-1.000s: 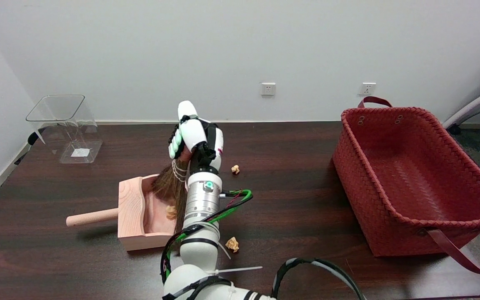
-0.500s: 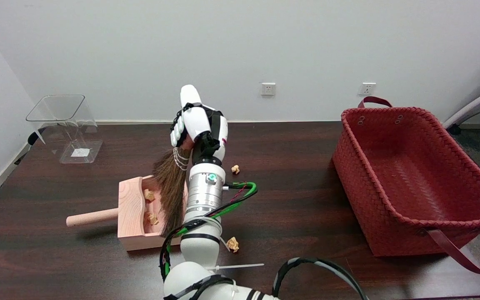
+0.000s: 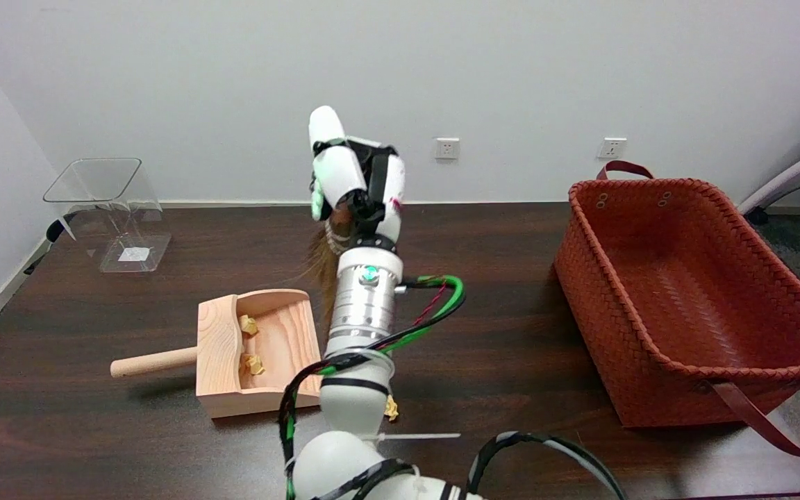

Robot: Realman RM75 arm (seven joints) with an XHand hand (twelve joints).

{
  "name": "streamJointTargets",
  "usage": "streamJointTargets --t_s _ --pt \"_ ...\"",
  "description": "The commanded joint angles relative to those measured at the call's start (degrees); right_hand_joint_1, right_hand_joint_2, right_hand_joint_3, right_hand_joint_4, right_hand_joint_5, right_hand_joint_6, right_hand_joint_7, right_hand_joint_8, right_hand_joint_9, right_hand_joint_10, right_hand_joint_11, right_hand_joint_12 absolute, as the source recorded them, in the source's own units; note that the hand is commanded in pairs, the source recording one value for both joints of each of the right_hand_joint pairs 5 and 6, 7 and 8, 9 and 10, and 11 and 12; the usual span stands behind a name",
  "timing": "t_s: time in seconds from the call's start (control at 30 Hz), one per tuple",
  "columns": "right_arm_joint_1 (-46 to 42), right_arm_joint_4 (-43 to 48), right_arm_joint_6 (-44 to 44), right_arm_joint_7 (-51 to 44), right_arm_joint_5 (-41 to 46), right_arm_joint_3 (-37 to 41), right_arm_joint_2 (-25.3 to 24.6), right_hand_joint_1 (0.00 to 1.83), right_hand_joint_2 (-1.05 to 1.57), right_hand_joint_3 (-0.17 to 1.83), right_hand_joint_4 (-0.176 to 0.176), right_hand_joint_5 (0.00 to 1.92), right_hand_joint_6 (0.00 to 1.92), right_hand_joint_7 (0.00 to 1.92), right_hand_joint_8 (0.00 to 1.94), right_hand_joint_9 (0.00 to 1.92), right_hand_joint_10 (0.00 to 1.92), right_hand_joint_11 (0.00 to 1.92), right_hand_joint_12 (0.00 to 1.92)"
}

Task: Use the broom to sweep the yellow paper into the dustpan.

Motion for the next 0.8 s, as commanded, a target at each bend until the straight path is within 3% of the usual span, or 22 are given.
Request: streamJointTargets --t_s 0.03,0.2,0.5,0.8 --pt "3.6 9.5 -2.7 -14.0 -4.8 2.3 13.0 0.90 1.57 0.30 0.000 1.92 1.92 1.92 1.92 1.92 1.92 1.92 1.92" --pt "4.9 12.4 -10.1 -9.4 -1.2 4.4 23.2 0.91 1.57 0.49 0.000 1.92 1.92 1.92 1.92 1.92 1.92 1.92 1.92" --pt "3.2 14.0 -16.5 1.7 7.2 5.5 40.1 0.87 1.57 0.62 0.000 1.92 1.92 1.92 1.92 1.92 1.92 1.92 1.92" --pt "1.3 10.3 -17.2 7.9 7.9 5.5 41.9 0.86 1.57 0.66 0.000 1.92 1.92 1.92 1.92 1.92 1.92 1.92 1.92"
